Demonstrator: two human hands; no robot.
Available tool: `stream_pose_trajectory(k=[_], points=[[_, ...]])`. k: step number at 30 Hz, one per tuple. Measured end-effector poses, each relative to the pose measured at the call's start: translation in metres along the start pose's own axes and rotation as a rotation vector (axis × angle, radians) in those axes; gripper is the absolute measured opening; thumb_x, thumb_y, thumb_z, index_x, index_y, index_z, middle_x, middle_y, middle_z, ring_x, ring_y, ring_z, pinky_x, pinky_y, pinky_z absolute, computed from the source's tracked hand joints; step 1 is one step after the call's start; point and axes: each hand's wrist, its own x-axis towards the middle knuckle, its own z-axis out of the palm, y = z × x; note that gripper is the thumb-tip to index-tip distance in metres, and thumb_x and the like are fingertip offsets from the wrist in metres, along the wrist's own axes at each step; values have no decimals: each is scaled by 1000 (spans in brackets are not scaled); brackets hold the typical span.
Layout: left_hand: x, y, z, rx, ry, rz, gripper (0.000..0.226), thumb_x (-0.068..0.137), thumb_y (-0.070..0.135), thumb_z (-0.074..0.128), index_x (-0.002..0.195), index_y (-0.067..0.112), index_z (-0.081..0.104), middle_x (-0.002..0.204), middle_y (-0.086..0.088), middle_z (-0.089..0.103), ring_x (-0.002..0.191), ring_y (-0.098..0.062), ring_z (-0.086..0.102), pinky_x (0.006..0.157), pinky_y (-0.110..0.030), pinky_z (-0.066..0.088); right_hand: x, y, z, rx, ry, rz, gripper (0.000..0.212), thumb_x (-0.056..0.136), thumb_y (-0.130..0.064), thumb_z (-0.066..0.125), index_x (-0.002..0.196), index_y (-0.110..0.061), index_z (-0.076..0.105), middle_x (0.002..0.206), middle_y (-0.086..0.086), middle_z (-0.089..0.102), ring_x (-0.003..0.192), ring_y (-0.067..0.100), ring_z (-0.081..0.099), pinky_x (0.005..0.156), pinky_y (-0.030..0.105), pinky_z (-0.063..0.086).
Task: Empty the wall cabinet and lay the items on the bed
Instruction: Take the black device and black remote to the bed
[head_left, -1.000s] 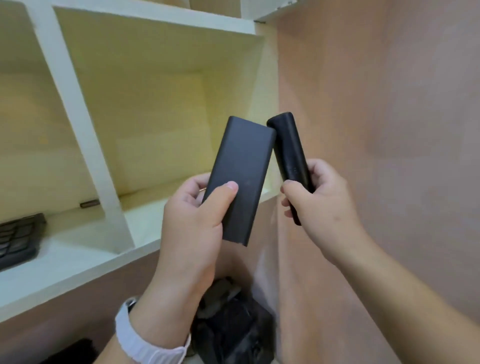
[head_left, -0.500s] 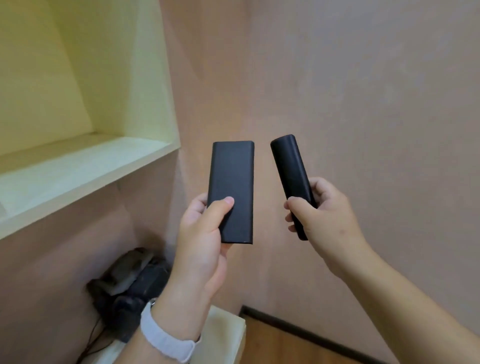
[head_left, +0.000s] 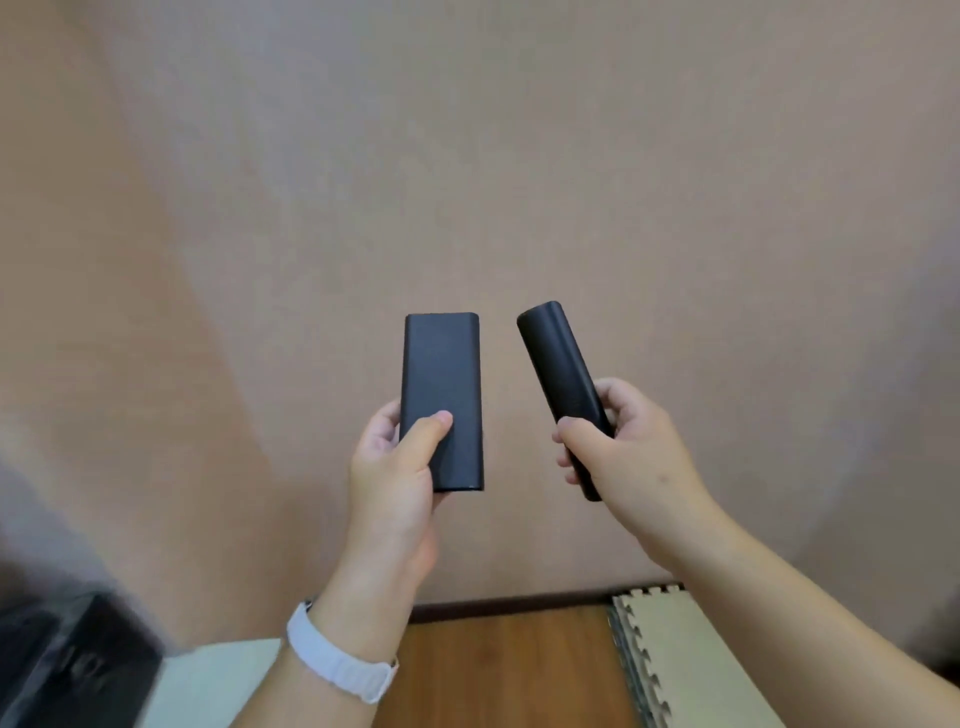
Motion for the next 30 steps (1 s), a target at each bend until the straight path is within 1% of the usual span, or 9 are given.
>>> stream_pose_trajectory(k=[5,9,10,14,18,19,23,26,30], points=[[-37,-54,109,-24,-186,-124,30,90,12,62,120,17,60,113,-10,69,108,-35,65,71,-38,55,-37,30,-117,-33,208,76,16,89,-13,63,100,-25,59,77,7,65,61,9,62,54,17,51],[-73,-90,184,-4,-345,-221,27,91,11,61,117,18,60,114,-12,68,107,-35,64,67,-36,55,-74,48,-195,-41,389,150,14,88,-13,61,95,-25,60,75,7,63,63,14,61,59,32,56],[-81,-98,202,2,-390,-238,27,91,11,60,117,17,60,114,-12,68,105,-34,65,66,-35,55,-83,51,-213,-40,440,160,14,88,-12,61,94,-25,60,74,7,63,62,14,61,61,35,57],[-111,-127,266,9,-579,-306,30,92,9,59,121,13,58,107,-6,69,91,-21,66,58,-28,54,-121,61,-272,-35,620,196,13,88,-12,59,94,-23,59,74,8,63,63,16,60,56,27,52],[-141,-162,324,14,-757,-413,25,92,8,59,116,13,57,102,-4,70,85,-18,69,55,-28,54,-158,75,-322,-35,796,250,16,87,-9,57,97,-22,60,76,13,63,62,18,59,61,34,52],[-148,-172,337,15,-799,-432,24,92,7,60,115,14,58,101,-3,70,87,-19,69,58,-30,55,-165,78,-333,-29,838,266,18,87,-8,57,98,-22,60,77,13,63,63,18,59,62,35,53],[-171,-213,389,25,-940,-506,38,88,11,65,125,15,58,115,-8,70,103,-27,67,84,-47,56,-184,93,-372,-51,985,326,20,89,-7,57,102,-22,59,91,21,65,66,16,61,64,37,58],[-182,-241,421,35,-1022,-563,37,89,12,66,124,18,59,113,-9,71,95,-23,68,75,-43,55,-187,107,-396,-69,1070,386,20,90,-9,58,103,-24,59,95,20,66,66,14,63,65,35,59],[-182,-274,462,31,-1107,-663,34,89,13,66,122,19,58,106,-4,72,83,-13,70,60,-29,54,-183,124,-431,-73,1182,467,20,90,-11,60,105,-24,60,86,12,65,66,13,63,65,31,58]])
